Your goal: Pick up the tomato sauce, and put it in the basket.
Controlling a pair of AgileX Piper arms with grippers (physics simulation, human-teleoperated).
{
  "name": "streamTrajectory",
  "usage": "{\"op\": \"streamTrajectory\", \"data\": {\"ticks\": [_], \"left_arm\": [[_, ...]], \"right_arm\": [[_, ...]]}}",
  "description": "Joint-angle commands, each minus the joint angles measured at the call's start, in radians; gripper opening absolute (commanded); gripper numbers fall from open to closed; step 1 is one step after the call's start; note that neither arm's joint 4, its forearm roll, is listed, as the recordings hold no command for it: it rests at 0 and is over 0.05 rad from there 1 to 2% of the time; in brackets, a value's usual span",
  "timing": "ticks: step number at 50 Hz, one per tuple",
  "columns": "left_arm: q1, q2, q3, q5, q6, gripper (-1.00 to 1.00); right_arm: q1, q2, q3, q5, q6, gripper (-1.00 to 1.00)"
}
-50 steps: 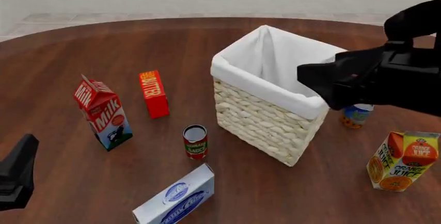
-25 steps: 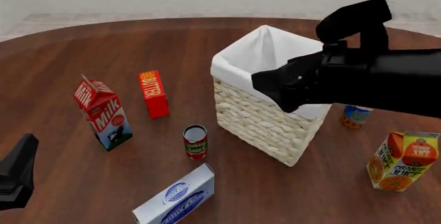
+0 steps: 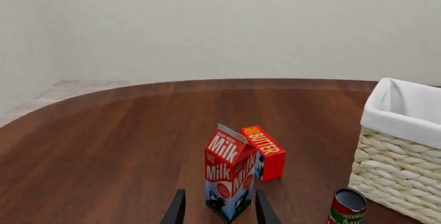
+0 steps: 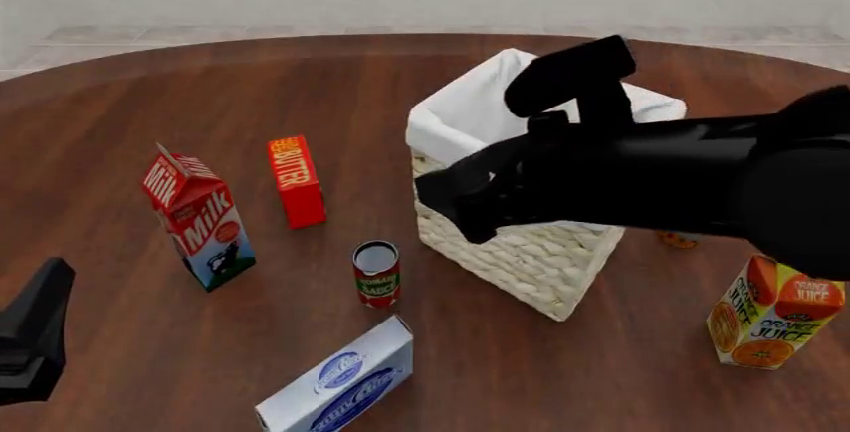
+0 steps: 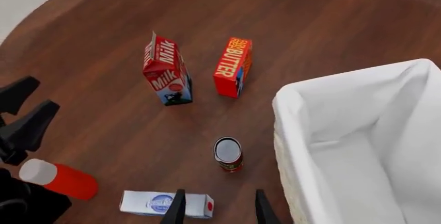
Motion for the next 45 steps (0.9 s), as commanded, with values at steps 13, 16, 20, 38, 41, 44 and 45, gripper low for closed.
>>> {"op": "streamTrajectory", "data": {"ticks": [13, 16, 20, 38, 41, 44, 45], "left_arm": [[-0.003, 0.002, 0.014, -0.017, 0.003, 1.0], [-0.003, 0.002, 0.014, -0.017, 0.003, 1.0], [-0.003, 0.002, 0.014, -0.017, 0.003, 1.0], [-0.003, 0.002, 0.014, -0.017, 0.003, 1.0], [-0.003, 0.002, 0.014, -0.017, 0.003, 1.0], [-0.003, 0.002, 0.014, -0.017, 0.003, 1.0], [-0.003, -0.004, 0.015, -0.011, 0.003, 1.0]], "right_arm": [[0.014, 0.16, -0.039, -0.065, 0.023, 1.0], [0.013, 0.176, -0.037, -0.073, 0.026, 1.0], [0.012, 0.193, -0.035, -0.083, 0.031, 1.0], [0.03, 0.287, -0.078, -0.103, 0.048, 1.0], [0.028, 0.3, -0.076, -0.112, 0.049, 1.0], [0.026, 0.309, -0.073, -0.121, 0.051, 1.0], [0.024, 0.316, -0.073, -0.124, 0.05, 1.0]]}}
